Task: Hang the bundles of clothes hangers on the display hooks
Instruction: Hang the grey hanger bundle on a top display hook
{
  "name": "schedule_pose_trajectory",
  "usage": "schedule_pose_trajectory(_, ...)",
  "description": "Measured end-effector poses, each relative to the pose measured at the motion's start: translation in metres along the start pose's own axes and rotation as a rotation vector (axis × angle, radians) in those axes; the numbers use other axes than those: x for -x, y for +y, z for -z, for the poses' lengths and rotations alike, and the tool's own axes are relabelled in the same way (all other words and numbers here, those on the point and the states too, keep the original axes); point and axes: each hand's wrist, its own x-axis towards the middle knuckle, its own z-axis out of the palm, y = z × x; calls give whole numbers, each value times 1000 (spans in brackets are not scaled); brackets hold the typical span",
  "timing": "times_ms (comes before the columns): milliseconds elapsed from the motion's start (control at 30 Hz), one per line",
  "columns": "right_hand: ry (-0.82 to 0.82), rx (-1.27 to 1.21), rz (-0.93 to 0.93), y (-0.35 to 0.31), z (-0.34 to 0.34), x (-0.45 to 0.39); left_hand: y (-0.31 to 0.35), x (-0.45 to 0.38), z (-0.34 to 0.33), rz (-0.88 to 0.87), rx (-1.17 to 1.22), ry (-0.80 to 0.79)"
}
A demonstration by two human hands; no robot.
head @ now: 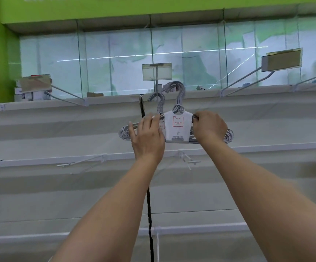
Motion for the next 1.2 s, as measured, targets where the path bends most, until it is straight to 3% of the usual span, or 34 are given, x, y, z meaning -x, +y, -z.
schedule_pose_trajectory(267, -22, -80, -75, -20, -18, -28, -18, -27, -16, -12, -50, -126)
schedule_pose_trajectory(800, -50, -174, -61, -42, -54, -40, -48, -40, -44, 30, -79, -72)
schedule_pose_trajectory(1067, -159, -83, -44, -40, -84, -47, -52, -38, -67, -2, -103, -104)
schedule_pose_trajectory(1200, -136, -36, 44, -33, -95, -47, -53, -41, -80, 0, -103, -99)
